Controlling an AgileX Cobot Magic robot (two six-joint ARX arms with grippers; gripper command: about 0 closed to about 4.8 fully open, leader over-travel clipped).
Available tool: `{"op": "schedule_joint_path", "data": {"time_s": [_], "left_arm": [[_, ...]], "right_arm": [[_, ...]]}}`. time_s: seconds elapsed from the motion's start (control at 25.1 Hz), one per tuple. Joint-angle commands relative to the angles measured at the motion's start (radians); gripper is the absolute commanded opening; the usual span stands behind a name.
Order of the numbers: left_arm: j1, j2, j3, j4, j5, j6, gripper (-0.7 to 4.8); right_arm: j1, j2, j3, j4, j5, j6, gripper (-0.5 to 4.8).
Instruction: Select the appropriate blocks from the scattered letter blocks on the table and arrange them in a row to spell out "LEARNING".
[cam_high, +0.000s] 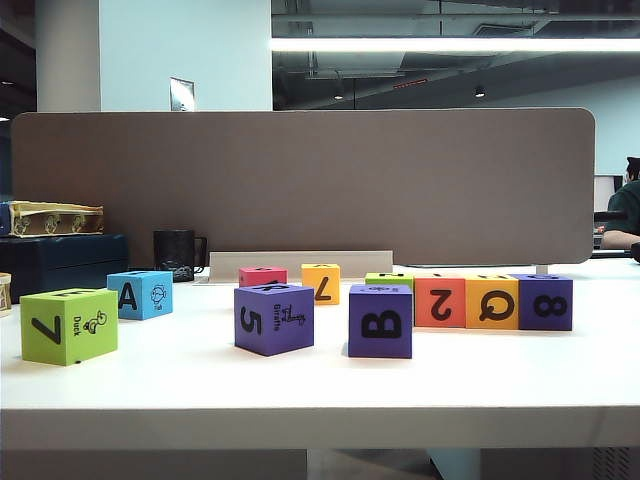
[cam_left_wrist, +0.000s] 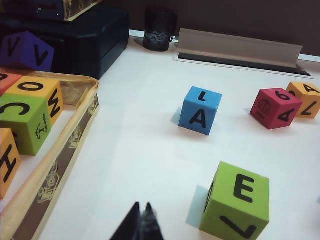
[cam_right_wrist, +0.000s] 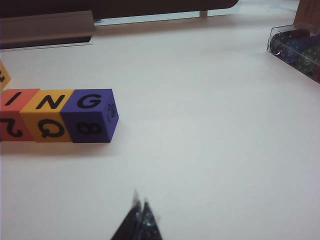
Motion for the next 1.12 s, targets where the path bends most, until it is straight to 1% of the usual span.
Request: {"op": "schedule_joint_path", "data": {"time_s": [0.04,0.36,0.4,0.44,0.52,0.6,0.72,0.84,0.92,1.12], "left_arm": [[0.000,0.001,0.001,0.006,0.005,-0.004,-0.06],[0.000,0.001,0.002,0.006,0.041,-0.005,-0.06],[0.000,0.001,0.005,0.006,0.071,-0.013,-0.06],[0.000,0.001,0.008,0.005,0.081,-0.041,-0.05],[0.000,0.001,0.019,-0.018,0.078,-0.064,-0.06],[0.000,0.001,0.031,-0.047,0.072,-0.063,-0.06],[0.000,0.000,0.049,-0.079,0.073,-0.063,-0.06],[0.000,0.001,0.069,-0.080,0.076,-0.069,-0.06],[0.000,0.001,0.074,-0.079,0.076,-0.083,-0.06],[0.000,0.001,0.082,-0.077,0.080,-0.090,-0.06]], "right_arm": [[0.002,-0.012,-0.002,0.019,-0.003,0.001,-0.01],[0.002,-0.012,-0.002,0.021,-0.005,0.002,-0.01],[0.002,-0.012,0.000,0.030,-0.030,0.015,-0.02],[0.002,-0.012,0.000,0.054,-0.056,0.042,-0.02],[0.002,-0.012,0.001,0.087,-0.076,0.054,-0.02],[0.002,-0.012,0.005,0.102,-0.078,0.055,-0.02],[0.002,-0.011,0.026,0.087,-0.078,0.082,-0.02],[0.009,-0.008,0.050,0.086,-0.079,0.129,-0.02],[0.017,-0.002,0.066,0.077,-0.089,0.132,-0.02],[0.071,-0.001,0.166,-0.024,-0.088,0.132,-0.02]]}}
